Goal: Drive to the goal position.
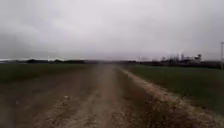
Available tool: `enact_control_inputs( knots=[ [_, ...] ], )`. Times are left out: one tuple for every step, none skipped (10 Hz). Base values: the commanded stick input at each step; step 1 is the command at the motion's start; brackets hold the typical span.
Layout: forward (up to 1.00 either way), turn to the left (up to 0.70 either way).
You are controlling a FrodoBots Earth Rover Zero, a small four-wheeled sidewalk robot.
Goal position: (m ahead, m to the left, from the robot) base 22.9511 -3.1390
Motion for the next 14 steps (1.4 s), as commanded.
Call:
enact_control_inputs(
  knots=[
    [0.85, 0.0],
    [0.85, 0.0],
    [0.85, 0.0],
    [0.85, 0.0],
    [0.85, 0.0],
    [0.85, 0.0],
    [0.85, 0.0],
    [0.85, 0.0],
    [0.85, 0.0],
    [0.85, 0.0],
    [0.85, 0.0],
    [0.85, 0.0],
    [0.85, -0.17],
    [0.85, 0.0]
  ],
)
